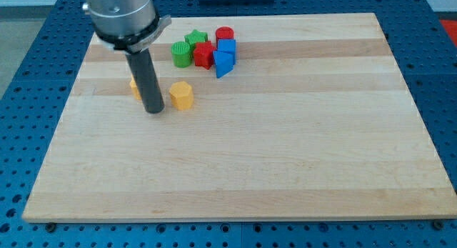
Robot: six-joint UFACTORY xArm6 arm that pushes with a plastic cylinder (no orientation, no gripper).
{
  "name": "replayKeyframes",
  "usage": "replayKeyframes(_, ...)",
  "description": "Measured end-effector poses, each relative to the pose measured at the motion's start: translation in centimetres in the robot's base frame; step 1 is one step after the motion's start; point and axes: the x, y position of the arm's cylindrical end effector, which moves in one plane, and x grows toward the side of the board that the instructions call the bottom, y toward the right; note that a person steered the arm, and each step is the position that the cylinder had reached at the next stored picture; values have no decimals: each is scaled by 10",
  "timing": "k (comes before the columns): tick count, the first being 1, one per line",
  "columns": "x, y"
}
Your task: Move the yellow heart towards the group of blocks
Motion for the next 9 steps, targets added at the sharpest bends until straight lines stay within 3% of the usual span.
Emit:
replayKeyframes(1,16,15)
replayKeyframes(3,-54,81)
replayKeyframes(4,-59,91)
replayKeyframes(5,-39,76)
replayKeyframes(7,-5,-17)
replayKeyframes(9,-40,-26)
